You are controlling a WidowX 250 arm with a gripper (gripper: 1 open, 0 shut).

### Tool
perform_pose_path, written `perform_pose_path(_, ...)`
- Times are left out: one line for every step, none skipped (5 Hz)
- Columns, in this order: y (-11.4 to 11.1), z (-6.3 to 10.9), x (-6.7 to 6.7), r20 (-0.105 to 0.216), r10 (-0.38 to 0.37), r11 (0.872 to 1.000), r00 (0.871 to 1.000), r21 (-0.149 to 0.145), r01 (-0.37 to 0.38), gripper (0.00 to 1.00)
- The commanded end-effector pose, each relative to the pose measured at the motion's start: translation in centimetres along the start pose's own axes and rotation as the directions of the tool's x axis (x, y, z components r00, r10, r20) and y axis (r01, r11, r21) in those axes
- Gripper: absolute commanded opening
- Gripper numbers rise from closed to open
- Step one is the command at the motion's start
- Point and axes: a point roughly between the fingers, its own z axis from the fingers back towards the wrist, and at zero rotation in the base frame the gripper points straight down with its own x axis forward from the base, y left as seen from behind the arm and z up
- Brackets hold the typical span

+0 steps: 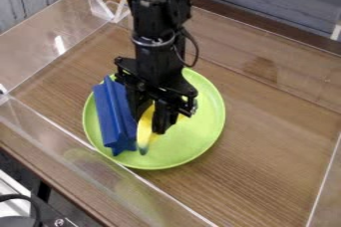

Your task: Remove the banana from inside the green plate and put it on the table

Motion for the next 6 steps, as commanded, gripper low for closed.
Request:
perform_pose_path(-0.5, 1.9, 0.6, 0.053, 0.025, 1.0, 0.998, 0.001, -0.025, 0.0)
perform_pose_path(-1.0, 2.5, 0.6, 0.055, 0.055, 0.998, 0.997, -0.002, -0.055, 0.0)
perform_pose_path(-1.8, 3.1, 0.9, 0.057, -0.005, 1.0, 0.998, 0.0, 0.005, 0.0)
perform_pose_path(-2.8, 3.6, 1.1, 0.059, -0.062, 0.998, 0.996, 0.0, 0.062, 0.0)
perform_pose_path(-3.6, 4.4, 1.6, 0.064, -0.072, 0.997, 0.995, -0.002, 0.072, 0.0)
perform_pose_path(-5.0, 4.9, 1.5, 0.074, -0.054, 0.998, 0.996, -0.007, 0.055, 0.0)
